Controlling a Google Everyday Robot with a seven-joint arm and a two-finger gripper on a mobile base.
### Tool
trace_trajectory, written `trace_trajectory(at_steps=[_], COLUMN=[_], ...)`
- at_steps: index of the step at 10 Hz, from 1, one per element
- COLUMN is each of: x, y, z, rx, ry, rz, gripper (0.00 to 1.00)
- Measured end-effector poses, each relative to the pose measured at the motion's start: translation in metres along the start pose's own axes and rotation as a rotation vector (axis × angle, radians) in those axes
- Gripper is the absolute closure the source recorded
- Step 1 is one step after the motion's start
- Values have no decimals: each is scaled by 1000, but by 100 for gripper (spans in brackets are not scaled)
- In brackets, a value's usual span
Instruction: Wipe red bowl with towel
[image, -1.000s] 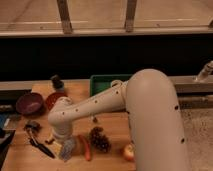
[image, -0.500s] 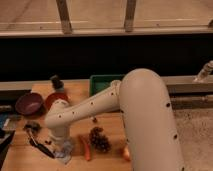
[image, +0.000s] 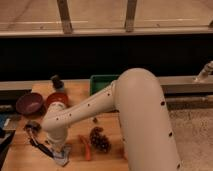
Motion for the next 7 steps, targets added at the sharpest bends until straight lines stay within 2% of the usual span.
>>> trace_trajectory(at_steps=[1, 4, 5, 7], x=[2, 8, 10, 12], y=[-3, -23, -33, -59], z=[-6, -56, -75, -103], rx=[18, 103, 135, 174], ry=[0, -14, -19, -49], rz=[4, 27, 39, 60], gripper=[100, 100, 100, 100])
